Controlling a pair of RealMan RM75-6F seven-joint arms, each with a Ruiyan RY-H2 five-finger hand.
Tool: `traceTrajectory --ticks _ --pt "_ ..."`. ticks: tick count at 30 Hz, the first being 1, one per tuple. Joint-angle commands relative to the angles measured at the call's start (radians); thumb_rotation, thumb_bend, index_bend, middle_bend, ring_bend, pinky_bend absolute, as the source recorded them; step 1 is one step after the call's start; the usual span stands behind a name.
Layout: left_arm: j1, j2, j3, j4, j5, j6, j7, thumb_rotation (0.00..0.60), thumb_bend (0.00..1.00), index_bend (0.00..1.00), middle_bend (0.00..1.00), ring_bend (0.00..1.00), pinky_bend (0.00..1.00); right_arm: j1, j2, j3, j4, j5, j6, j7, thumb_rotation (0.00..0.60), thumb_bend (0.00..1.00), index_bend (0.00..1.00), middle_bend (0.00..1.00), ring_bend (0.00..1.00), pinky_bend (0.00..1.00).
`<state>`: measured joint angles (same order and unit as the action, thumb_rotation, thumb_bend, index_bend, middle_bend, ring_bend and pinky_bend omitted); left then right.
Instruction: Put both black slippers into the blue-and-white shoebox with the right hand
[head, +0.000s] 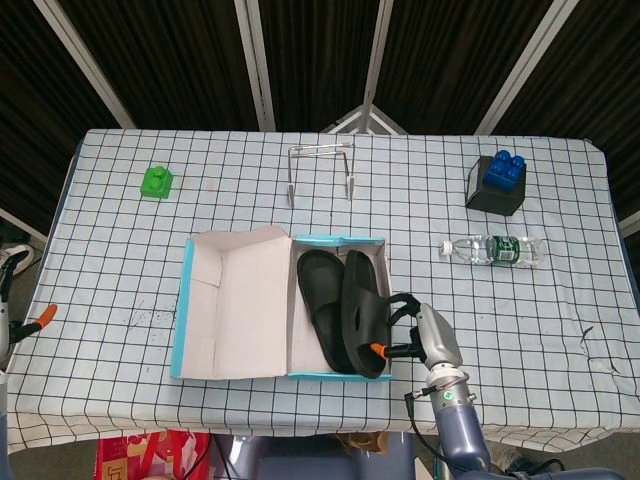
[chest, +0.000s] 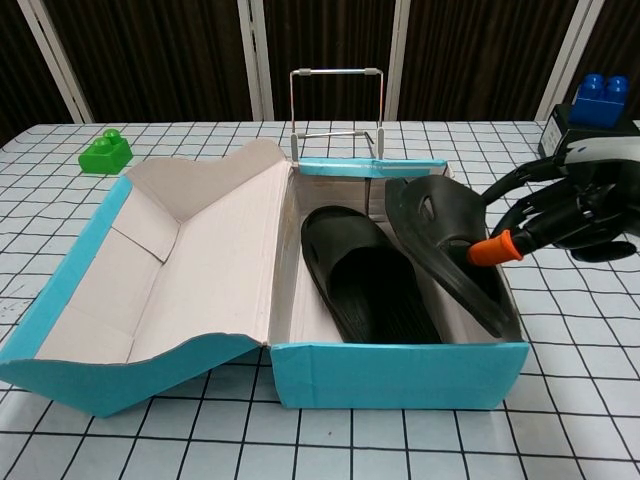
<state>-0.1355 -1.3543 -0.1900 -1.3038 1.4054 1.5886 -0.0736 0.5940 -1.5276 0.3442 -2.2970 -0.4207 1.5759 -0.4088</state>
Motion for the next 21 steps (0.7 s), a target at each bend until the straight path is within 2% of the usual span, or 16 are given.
traceTrajectory --ticks 1,10,21 --pt "0.000 0.000 0.000 0.000 0.000 0.000 0.000 0.600 0.23 0.19 0.00 0.00 0.12 0.003 -0.014 -0.006 0.024 -0.010 -0.003 -0.005 0.600 0.60 0.85 0.48 1.00 1.00" --pt "0.000 0.001 0.000 0.000 0.000 0.000 0.001 0.600 0.23 0.19 0.00 0.00 0.12 0.002 -0.044 -0.027 0.085 -0.041 0.008 -0.037 0.600 0.60 0.85 0.48 1.00 1.00" --pt "0.000 0.000 0.002 -0.003 0.003 0.001 0.007 0.600 0.23 0.19 0.00 0.00 0.12 -0.014 -0.043 -0.023 0.130 -0.031 -0.047 -0.024 0.600 0.60 0.85 0.48 1.00 1.00"
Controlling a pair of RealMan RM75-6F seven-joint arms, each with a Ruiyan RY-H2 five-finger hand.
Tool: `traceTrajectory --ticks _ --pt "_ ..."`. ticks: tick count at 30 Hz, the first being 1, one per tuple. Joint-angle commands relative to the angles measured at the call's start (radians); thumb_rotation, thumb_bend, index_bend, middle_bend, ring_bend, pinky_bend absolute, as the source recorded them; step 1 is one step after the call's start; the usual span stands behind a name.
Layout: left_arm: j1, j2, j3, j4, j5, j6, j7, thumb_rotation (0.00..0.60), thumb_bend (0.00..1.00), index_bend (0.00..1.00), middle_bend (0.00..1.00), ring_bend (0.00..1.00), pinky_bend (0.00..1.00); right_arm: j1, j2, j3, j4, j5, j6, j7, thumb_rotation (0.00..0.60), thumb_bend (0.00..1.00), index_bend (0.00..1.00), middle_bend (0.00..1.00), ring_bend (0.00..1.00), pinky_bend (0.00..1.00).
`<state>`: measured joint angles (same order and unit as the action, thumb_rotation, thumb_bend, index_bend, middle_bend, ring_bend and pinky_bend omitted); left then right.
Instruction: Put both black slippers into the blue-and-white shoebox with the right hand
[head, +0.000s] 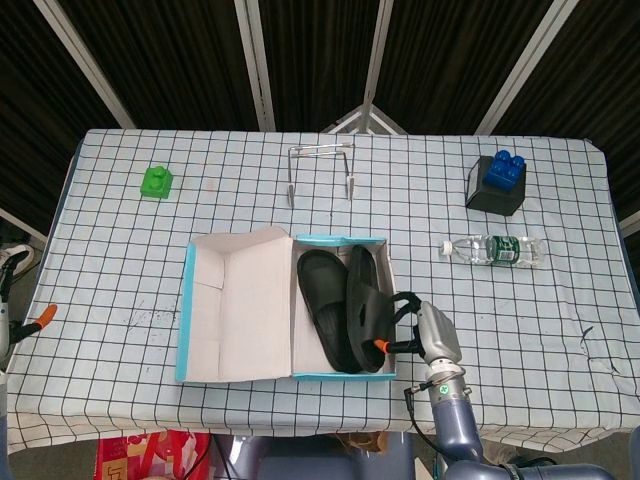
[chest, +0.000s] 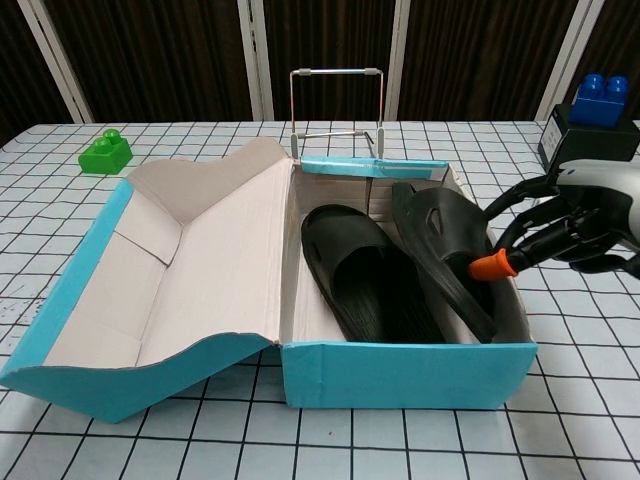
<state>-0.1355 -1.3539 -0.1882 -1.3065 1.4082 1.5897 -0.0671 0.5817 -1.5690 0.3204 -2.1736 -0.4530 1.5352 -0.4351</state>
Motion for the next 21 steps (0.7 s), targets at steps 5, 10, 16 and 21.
traceTrajectory --ticks 5,10,16,21 --pt "0.000 -0.001 -0.001 0.001 -0.001 0.000 0.002 0.600 0.23 0.19 0.00 0.00 0.12 -0.001 -0.020 -0.007 0.033 -0.005 -0.014 -0.007 0.600 0.60 0.85 0.48 1.00 1.00" --pt "0.000 -0.001 -0.001 0.002 -0.001 0.000 0.000 0.600 0.23 0.19 0.00 0.00 0.12 0.003 -0.048 -0.015 0.054 -0.014 -0.009 -0.022 0.600 0.60 0.85 0.48 1.00 1.00" --pt "0.001 0.001 -0.002 0.002 -0.001 0.001 -0.004 0.600 0.23 0.19 0.00 0.00 0.12 0.012 -0.091 -0.031 0.101 -0.040 0.009 -0.055 0.600 0.60 0.85 0.48 1.00 1.00" --pt "0.000 0.001 -0.001 0.001 0.001 0.002 -0.002 0.600 0.23 0.19 0.00 0.00 0.12 0.016 -0.118 -0.045 0.132 -0.070 0.028 -0.090 0.600 0.60 0.85 0.47 1.00 1.00"
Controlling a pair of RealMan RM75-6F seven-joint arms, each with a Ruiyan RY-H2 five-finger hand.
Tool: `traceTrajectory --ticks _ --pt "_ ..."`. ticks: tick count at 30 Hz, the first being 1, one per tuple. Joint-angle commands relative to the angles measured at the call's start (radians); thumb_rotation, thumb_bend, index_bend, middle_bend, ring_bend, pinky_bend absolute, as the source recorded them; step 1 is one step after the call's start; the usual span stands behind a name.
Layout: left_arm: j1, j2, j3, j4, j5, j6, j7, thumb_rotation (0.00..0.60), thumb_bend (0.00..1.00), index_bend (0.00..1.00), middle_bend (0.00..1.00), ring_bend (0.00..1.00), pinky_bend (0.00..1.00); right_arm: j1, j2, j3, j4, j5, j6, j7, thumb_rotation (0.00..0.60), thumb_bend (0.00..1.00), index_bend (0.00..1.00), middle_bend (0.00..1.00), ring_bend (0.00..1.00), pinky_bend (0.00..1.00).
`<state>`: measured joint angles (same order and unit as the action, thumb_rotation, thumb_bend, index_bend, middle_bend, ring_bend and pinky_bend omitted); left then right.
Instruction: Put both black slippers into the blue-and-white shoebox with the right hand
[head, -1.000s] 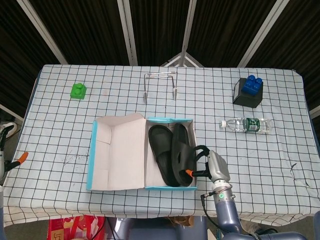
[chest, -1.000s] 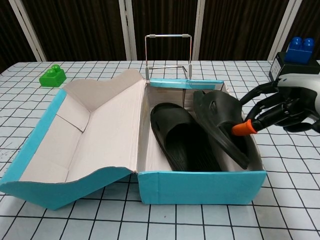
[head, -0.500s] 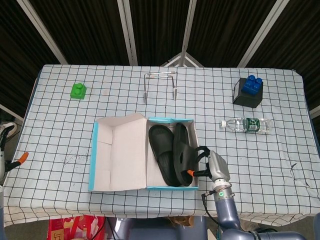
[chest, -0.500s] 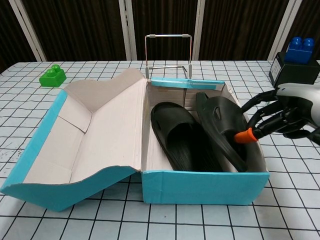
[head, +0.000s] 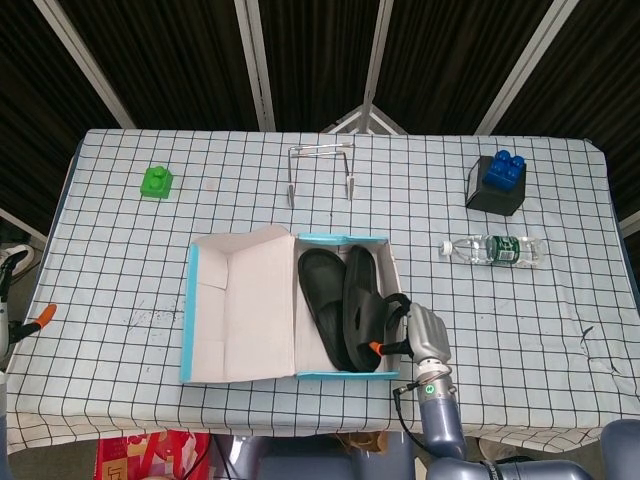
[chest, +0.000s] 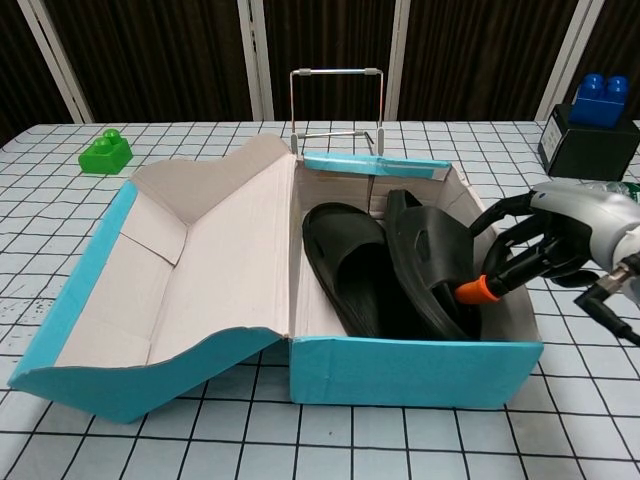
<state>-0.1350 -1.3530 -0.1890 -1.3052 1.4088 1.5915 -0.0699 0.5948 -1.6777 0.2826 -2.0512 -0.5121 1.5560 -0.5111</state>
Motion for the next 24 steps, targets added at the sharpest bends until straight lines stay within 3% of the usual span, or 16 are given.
traceTrajectory --ticks 1,17,22,24 --pt "0.000 0.000 0.000 0.000 0.000 0.000 0.000 0.600 0.23 0.19 0.00 0.00 0.12 0.003 -0.012 -0.011 0.015 -0.016 0.009 -0.022 0.600 0.60 0.85 0.47 1.00 1.00" --pt "0.001 0.001 0.000 -0.002 0.000 0.001 0.002 0.600 0.23 0.19 0.00 0.00 0.12 -0.003 -0.038 -0.044 0.045 -0.065 0.025 -0.121 0.600 0.60 0.85 0.45 1.00 1.00" --pt "0.000 0.000 0.001 -0.001 0.000 0.000 0.005 0.600 0.23 0.19 0.00 0.00 0.12 -0.004 -0.026 -0.032 0.017 -0.069 0.010 -0.131 0.600 0.59 0.67 0.43 1.00 1.00" --pt "0.000 -0.001 0.001 -0.001 0.000 0.000 0.007 0.600 0.23 0.19 0.00 0.00 0.12 -0.004 -0.016 -0.024 0.001 -0.068 0.004 -0.136 0.600 0.53 0.59 0.42 1.00 1.00"
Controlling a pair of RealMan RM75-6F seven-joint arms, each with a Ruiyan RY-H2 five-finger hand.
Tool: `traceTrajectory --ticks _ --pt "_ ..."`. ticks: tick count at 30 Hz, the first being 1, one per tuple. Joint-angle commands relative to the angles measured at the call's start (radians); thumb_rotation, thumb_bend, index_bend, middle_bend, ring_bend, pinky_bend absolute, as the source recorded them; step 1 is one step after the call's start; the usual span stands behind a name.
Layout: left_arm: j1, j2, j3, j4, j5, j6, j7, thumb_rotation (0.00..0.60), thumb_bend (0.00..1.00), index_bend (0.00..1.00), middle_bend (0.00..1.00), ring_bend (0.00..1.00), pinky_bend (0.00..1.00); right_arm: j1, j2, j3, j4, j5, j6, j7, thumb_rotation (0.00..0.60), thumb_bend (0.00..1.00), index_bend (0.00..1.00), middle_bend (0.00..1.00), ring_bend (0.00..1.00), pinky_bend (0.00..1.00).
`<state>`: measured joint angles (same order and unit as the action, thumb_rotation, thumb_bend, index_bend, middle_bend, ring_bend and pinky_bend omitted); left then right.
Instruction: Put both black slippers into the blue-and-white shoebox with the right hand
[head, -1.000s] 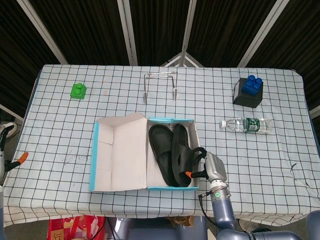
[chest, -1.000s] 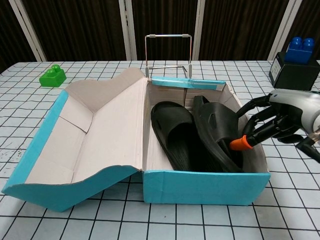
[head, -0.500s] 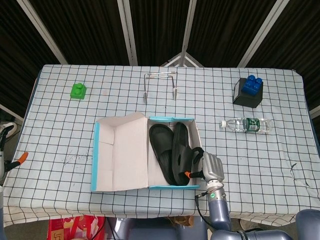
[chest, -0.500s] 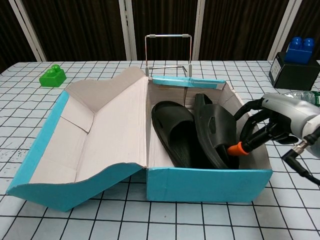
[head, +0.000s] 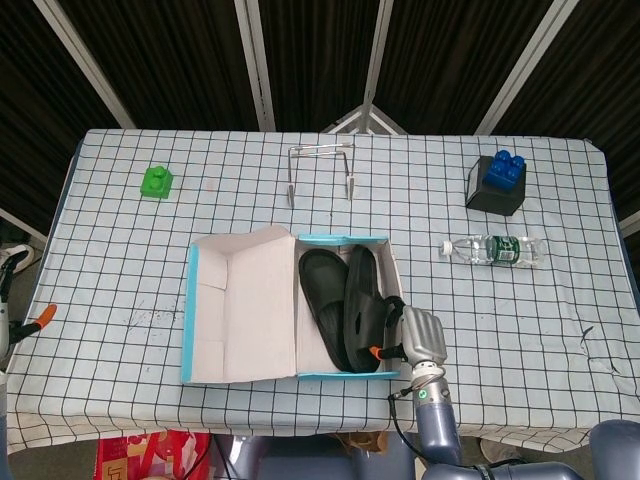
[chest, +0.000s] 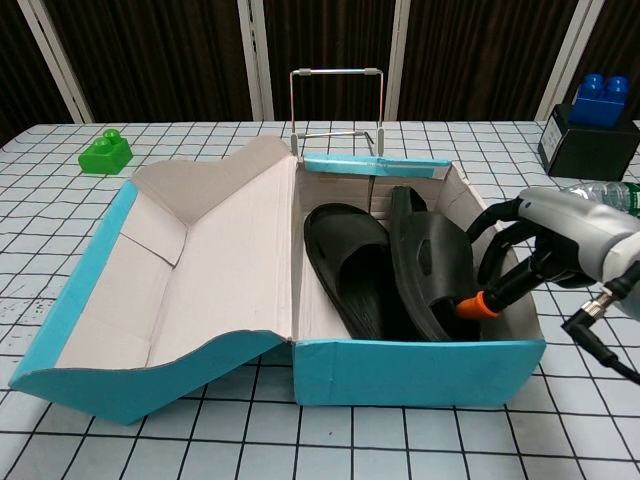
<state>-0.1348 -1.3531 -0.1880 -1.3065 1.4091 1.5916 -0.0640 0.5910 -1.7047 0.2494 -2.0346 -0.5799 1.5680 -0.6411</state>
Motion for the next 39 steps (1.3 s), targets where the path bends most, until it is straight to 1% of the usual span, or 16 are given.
traceTrajectory --ticks 1,4,6,9,12,16,19,21,23,28,35,39 --pt "0.000 -0.001 0.000 0.000 0.000 0.000 0.001 0.600 0.23 0.19 0.00 0.00 0.12 0.001 0.015 0.013 -0.024 0.000 -0.009 -0.010 0.600 0.49 0.55 0.41 1.00 1.00" --pt "-0.001 -0.001 0.000 0.000 0.000 -0.001 0.002 0.600 0.23 0.19 0.00 0.00 0.12 0.002 0.026 0.026 -0.045 0.001 -0.013 -0.016 0.600 0.40 0.47 0.40 1.00 1.00" --pt "0.000 -0.001 0.001 0.000 0.001 -0.001 0.002 0.600 0.23 0.19 0.00 0.00 0.12 0.002 0.035 0.039 -0.062 -0.001 -0.012 -0.016 0.600 0.36 0.44 0.40 1.00 1.00" --pt "-0.001 -0.001 0.000 0.001 0.000 -0.002 0.000 0.600 0.23 0.19 0.00 0.00 0.12 0.004 0.049 0.053 -0.085 0.001 -0.009 -0.023 0.600 0.30 0.41 0.40 1.00 1.00" --pt "-0.001 -0.001 0.000 0.002 -0.001 -0.003 0.001 0.600 0.23 0.19 0.00 0.00 0.12 0.006 0.063 0.065 -0.112 0.005 -0.005 -0.032 0.600 0.29 0.41 0.39 1.00 1.00" --pt "-0.001 -0.002 0.001 0.001 0.000 -0.003 0.003 0.600 0.23 0.19 0.00 0.00 0.12 0.009 0.084 0.073 -0.143 0.006 0.000 -0.046 0.600 0.22 0.37 0.37 1.00 1.00" --pt "-0.001 -0.001 0.001 0.000 0.001 -0.001 0.005 0.600 0.23 0.19 0.00 0.00 0.12 0.013 0.103 0.070 -0.163 0.018 0.000 -0.067 0.600 0.13 0.30 0.33 1.00 1.00" --pt "0.000 -0.001 0.002 -0.001 0.000 -0.002 0.005 0.600 0.23 0.19 0.00 0.00 0.12 0.017 0.116 0.066 -0.176 0.033 -0.006 -0.084 0.600 0.09 0.27 0.32 1.00 1.00" --pt "0.000 0.000 0.002 -0.002 0.000 -0.002 0.007 0.600 0.23 0.19 0.00 0.00 0.12 0.020 0.127 0.066 -0.188 0.052 -0.015 -0.091 0.600 0.06 0.25 0.30 1.00 1.00" --pt "0.000 -0.001 0.003 -0.003 0.002 -0.001 0.009 0.600 0.23 0.19 0.00 0.00 0.12 0.028 0.146 0.064 -0.193 0.078 -0.036 -0.096 0.600 0.03 0.24 0.26 1.00 1.00" --pt "-0.001 0.000 0.003 -0.002 0.001 -0.003 0.009 0.600 0.23 0.19 0.00 0.00 0.12 0.034 0.152 0.066 -0.189 0.080 -0.036 -0.081 0.600 0.03 0.24 0.25 1.00 1.00" --pt "-0.001 0.000 0.002 -0.002 0.001 -0.003 0.008 0.600 0.23 0.19 0.00 0.00 0.12 0.030 0.166 0.089 -0.204 0.077 -0.030 -0.050 0.600 0.03 0.24 0.25 1.00 1.00"
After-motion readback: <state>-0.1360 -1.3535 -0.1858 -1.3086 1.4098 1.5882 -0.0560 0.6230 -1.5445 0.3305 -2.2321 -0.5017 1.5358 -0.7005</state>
